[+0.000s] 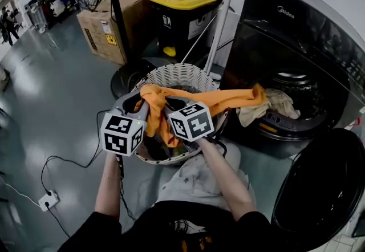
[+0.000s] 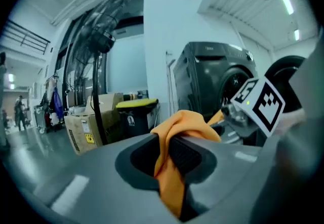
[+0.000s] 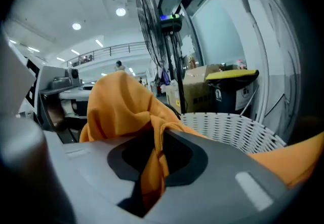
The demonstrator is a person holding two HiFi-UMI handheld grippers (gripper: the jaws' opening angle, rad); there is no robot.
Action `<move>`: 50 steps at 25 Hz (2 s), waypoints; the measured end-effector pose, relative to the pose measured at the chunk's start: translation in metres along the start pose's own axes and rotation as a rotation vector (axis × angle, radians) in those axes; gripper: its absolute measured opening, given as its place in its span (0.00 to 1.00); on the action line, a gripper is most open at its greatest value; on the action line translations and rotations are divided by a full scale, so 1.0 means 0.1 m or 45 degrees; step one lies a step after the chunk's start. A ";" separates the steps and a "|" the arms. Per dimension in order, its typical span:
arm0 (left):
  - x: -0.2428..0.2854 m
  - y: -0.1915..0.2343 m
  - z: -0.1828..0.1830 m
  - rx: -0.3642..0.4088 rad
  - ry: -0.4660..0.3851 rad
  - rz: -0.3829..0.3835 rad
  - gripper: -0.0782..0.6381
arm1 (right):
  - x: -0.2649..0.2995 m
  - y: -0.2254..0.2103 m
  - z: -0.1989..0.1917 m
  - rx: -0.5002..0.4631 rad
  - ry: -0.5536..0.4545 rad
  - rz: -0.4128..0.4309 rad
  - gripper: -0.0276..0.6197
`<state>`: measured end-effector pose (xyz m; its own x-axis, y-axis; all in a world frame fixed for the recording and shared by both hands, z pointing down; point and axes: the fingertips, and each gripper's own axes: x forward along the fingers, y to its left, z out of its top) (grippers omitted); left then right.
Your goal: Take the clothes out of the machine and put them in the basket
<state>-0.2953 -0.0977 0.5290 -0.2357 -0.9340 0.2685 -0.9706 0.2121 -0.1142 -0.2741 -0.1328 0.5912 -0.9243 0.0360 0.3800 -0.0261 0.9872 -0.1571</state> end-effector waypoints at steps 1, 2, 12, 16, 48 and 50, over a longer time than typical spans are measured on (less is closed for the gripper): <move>0.08 -0.04 -0.14 0.039 0.086 -0.018 0.20 | 0.01 -0.09 -0.11 -0.013 0.063 -0.040 0.19; 0.15 -0.08 -0.29 0.079 0.182 -0.039 0.22 | 0.00 -0.17 -0.19 -0.021 0.114 -0.076 0.24; 0.31 -0.17 -0.50 0.008 0.378 -0.124 0.36 | -0.46 -0.43 0.06 0.122 -0.098 -0.082 0.41; 0.34 -0.26 -0.27 0.037 0.287 -0.138 0.36 | -0.74 -0.47 0.25 0.146 -0.218 -0.105 0.41; 0.69 -3.41 1.15 -0.062 -0.194 -1.024 0.35 | -3.18 -3.56 -0.80 0.231 -0.166 -1.003 0.45; 0.70 -3.52 1.12 -0.050 -0.184 -1.042 0.35 | -3.10 -3.78 -0.89 0.281 -0.131 -0.991 0.49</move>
<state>0.0356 -0.2702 0.4809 0.5512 -0.8247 0.1268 -0.8343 -0.5426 0.0977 0.0557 -0.5035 0.6140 -0.6404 -0.6727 0.3705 -0.7398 0.6699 -0.0625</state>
